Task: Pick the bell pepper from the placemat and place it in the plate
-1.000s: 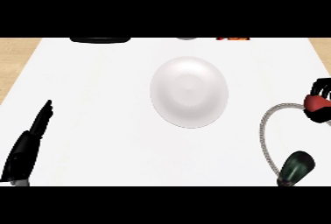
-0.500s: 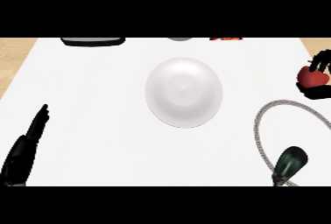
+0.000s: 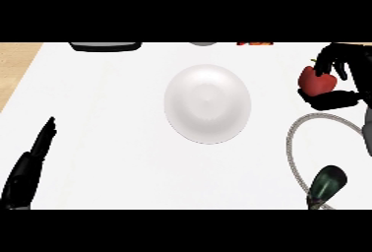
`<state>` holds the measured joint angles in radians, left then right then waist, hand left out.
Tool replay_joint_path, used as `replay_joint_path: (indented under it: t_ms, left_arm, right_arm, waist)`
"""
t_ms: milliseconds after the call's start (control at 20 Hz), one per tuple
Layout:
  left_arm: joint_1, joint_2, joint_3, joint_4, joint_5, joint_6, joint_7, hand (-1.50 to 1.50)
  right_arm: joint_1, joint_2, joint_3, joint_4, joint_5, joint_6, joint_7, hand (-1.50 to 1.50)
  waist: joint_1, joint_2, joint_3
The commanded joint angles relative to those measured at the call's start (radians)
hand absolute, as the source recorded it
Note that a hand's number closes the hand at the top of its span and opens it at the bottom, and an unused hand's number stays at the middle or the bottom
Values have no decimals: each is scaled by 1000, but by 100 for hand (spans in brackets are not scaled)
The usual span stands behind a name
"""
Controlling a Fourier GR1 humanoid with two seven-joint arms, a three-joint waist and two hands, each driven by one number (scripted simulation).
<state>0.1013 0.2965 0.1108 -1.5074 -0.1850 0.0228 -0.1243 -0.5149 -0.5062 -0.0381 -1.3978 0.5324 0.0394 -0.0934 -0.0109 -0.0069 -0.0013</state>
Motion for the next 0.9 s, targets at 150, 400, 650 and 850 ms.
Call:
replay_joint_path:
  t_ms: [150, 400, 650, 850]
  left_arm:
    - [-12, -6, -10, -38, -22, -7, 29, 0]
    - [-1, -53, -26, 2, -46, 18, -24, 0]
    - [-11, -22, 5, -4, -30, -11, -18, 0]
    - [-84, -14, 15, 21, -31, -22, 30, 0]
  right_arm:
    - [-166, 171, 118, -31, 69, 32, 252, 150]
    - [-265, 268, 147, 75, 92, 51, 334, 150]
    - [-300, 343, 184, 307, 156, 7, 277, 150]
    - [-366, 421, 194, 462, 201, -54, 256, 150]
  waist:
    - [23, 6, 1]
    - [23, 8, 1]
    - [31, 11, 1]
    - [27, 12, 1]
